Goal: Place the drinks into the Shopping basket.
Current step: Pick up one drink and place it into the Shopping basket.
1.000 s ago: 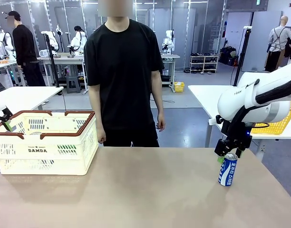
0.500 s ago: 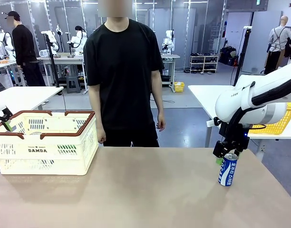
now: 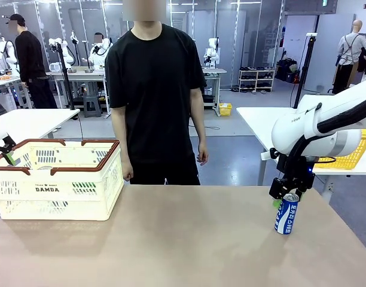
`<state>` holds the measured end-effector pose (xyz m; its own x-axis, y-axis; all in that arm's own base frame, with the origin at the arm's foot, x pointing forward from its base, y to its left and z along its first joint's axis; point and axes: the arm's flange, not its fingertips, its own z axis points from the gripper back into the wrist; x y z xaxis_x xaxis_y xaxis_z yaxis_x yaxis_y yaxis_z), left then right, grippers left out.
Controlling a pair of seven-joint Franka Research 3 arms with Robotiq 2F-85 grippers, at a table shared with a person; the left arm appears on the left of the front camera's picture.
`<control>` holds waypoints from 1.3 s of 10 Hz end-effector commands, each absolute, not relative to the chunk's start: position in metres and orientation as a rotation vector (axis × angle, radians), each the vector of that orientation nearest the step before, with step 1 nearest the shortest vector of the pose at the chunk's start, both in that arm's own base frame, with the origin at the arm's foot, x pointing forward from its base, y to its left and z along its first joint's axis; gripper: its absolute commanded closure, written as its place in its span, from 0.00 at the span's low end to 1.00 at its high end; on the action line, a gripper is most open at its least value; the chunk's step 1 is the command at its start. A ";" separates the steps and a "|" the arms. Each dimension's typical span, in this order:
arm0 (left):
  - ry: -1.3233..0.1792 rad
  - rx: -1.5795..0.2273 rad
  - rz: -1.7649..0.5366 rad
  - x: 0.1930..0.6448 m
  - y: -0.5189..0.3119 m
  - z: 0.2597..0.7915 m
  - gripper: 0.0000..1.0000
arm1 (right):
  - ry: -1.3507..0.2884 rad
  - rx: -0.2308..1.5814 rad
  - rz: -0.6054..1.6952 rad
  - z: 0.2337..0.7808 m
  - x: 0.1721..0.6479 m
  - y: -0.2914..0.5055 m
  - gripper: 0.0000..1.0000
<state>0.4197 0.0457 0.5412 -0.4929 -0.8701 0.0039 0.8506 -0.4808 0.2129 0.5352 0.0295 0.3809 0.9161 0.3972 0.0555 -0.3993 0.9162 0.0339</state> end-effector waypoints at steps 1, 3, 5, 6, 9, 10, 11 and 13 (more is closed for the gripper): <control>-0.234 0.122 -2.066 0.417 0.046 0.541 0.00 | -0.042 0.056 0.431 0.377 0.535 0.028 0.15; -0.234 0.122 -2.066 0.417 0.046 0.541 0.00 | -0.030 0.061 0.437 0.376 0.533 0.028 0.31; -0.234 0.122 -2.066 0.417 0.046 0.541 0.00 | -0.025 0.051 0.433 0.376 0.531 0.029 0.31; -0.234 0.122 -2.066 0.417 0.046 0.541 0.00 | -0.025 0.050 0.433 0.375 0.531 0.029 0.52; -0.234 0.122 -2.066 0.417 0.046 0.541 0.00 | -0.038 0.016 0.416 0.378 0.532 0.036 0.68; -0.234 0.122 -2.066 0.417 0.046 0.541 0.00 | -0.065 -0.008 0.459 0.389 0.530 0.045 0.68; -0.234 0.122 -2.066 0.417 0.046 0.541 0.00 | -0.069 -0.042 0.506 0.401 0.528 0.056 0.68; -0.234 0.122 -2.066 0.417 0.046 0.541 0.00 | -0.087 -0.063 0.559 0.422 0.523 0.075 0.68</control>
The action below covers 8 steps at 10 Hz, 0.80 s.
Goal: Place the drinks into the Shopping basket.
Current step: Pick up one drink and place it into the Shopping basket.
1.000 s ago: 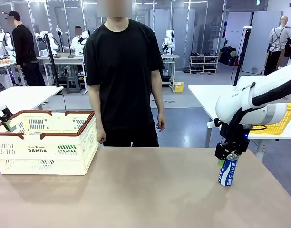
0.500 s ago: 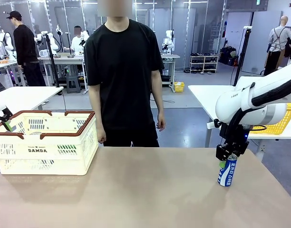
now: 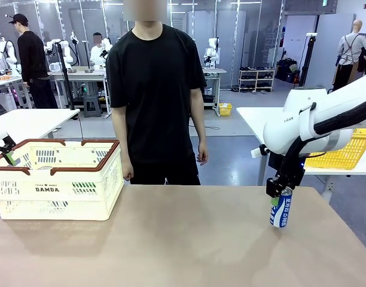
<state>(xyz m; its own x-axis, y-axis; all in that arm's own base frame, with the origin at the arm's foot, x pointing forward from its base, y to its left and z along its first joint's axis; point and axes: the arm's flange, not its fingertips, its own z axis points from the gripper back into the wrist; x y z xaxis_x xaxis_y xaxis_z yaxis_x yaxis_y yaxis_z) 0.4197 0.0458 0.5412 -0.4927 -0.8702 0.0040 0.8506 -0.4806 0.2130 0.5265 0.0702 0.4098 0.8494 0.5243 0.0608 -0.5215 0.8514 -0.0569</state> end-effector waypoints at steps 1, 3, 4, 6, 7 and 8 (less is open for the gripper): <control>-0.234 0.122 -2.066 0.417 0.046 0.541 0.00 | -0.088 -0.077 0.584 0.431 0.520 0.087 0.68; -0.234 0.122 -2.066 0.417 0.046 0.541 0.00 | -0.111 -0.107 0.701 0.453 0.515 0.124 0.68; -0.234 0.122 -2.066 0.417 0.046 0.541 0.00 | -0.138 -0.099 0.774 0.466 0.512 0.145 0.68; -0.234 0.122 -2.066 0.417 0.046 0.541 0.00 | -0.161 -0.095 0.915 0.483 0.510 0.189 0.68; -0.234 0.122 -2.066 0.417 0.046 0.541 0.00 | -0.156 -0.071 0.980 0.485 0.509 0.209 0.68; -0.234 0.122 -2.066 0.417 0.046 0.541 0.00 | -0.156 -0.050 1.037 0.484 0.509 0.227 0.68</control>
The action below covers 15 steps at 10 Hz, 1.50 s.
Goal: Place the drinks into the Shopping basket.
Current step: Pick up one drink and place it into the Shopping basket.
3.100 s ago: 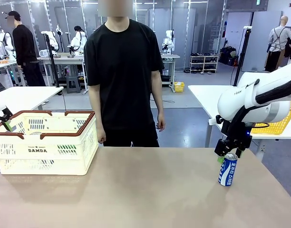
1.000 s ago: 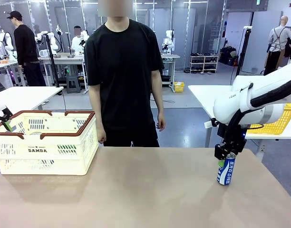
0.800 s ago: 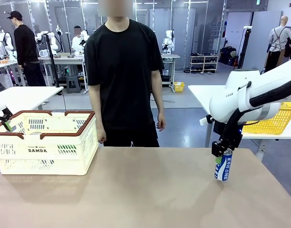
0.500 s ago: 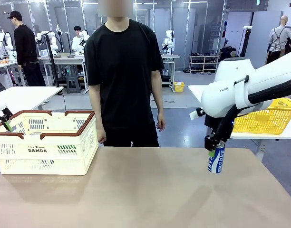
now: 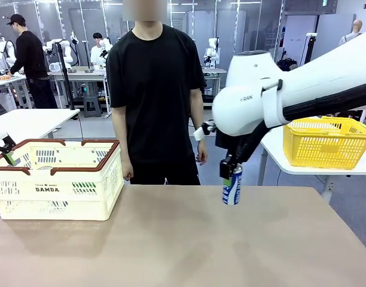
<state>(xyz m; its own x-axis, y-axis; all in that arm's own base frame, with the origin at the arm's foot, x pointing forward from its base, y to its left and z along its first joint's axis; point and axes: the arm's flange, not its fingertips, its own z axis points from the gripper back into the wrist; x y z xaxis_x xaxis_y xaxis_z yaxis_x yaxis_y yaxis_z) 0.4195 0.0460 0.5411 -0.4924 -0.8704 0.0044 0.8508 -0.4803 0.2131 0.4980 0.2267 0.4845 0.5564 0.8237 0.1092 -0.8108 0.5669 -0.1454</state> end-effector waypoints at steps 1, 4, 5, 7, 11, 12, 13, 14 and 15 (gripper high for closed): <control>-0.234 0.122 -2.066 0.417 0.046 0.541 0.00 | -0.155 -0.028 1.082 0.481 0.507 0.245 0.68; -0.234 0.122 -2.066 0.417 0.046 0.541 0.00 | -0.183 0.010 1.174 0.465 0.496 0.277 0.68; -0.234 0.122 -2.066 0.417 0.046 0.541 0.00 | -0.185 0.017 1.205 0.454 0.494 0.289 0.68; -0.234 0.122 -2.066 0.417 0.046 0.541 0.00 | -0.191 0.013 1.269 0.435 0.492 0.309 0.68; -0.234 0.122 -2.066 0.417 0.046 0.541 0.00 | -0.180 0.033 1.309 0.407 0.496 0.326 0.68; -0.234 0.122 -2.066 0.417 0.046 0.541 0.00 | -0.186 0.040 1.321 0.402 0.496 0.328 0.68; -0.234 0.122 -2.066 0.417 0.046 0.541 0.00 | -0.189 0.044 1.333 0.397 0.496 0.330 0.68; -0.234 0.122 -2.066 0.417 0.046 0.541 0.00 | -0.187 0.047 1.337 0.393 0.496 0.331 0.68; -0.234 0.122 -2.066 0.417 0.046 0.541 0.00 | -0.180 0.053 1.337 0.389 0.497 0.332 0.68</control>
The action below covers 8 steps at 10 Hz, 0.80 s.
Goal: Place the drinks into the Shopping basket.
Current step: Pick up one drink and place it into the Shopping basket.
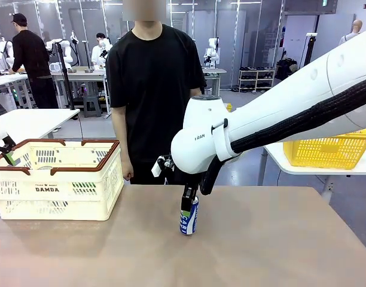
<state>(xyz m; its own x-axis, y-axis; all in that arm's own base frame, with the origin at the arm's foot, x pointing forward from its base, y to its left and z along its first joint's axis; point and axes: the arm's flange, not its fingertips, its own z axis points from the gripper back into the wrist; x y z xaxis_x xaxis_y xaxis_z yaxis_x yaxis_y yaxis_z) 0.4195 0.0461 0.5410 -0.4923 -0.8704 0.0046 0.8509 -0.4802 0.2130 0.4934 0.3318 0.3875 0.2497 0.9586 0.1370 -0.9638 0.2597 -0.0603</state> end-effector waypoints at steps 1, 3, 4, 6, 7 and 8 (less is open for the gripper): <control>-0.234 0.122 -2.066 0.417 0.046 0.541 0.00 | -0.170 0.055 1.335 0.386 0.498 0.332 0.68; -0.234 0.122 -2.066 0.417 0.046 0.541 0.00 | -0.150 0.048 1.334 0.381 0.499 0.333 0.68; -0.234 0.122 -2.066 0.417 0.046 0.541 0.00 | -0.146 0.038 1.338 0.379 0.500 0.334 0.68; -0.234 0.122 -2.066 0.417 0.046 0.541 0.00 | -0.129 0.032 1.340 0.378 0.501 0.334 0.38; -0.234 0.122 -2.066 0.417 0.046 0.541 0.00 | -0.130 0.031 1.346 0.379 0.501 0.333 0.22; -0.234 0.122 -2.066 0.417 0.046 0.541 0.00 | -0.127 0.018 1.357 0.379 0.500 0.334 0.18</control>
<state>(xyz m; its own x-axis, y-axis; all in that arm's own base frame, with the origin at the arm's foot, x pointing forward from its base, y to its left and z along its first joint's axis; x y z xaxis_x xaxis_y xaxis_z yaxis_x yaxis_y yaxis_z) 0.4195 0.0461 0.5410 -0.4923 -0.8704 0.0046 0.8509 -0.4802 0.2130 0.4967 0.3345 0.3783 0.2356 0.9648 0.1169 -0.9684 0.2432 -0.0548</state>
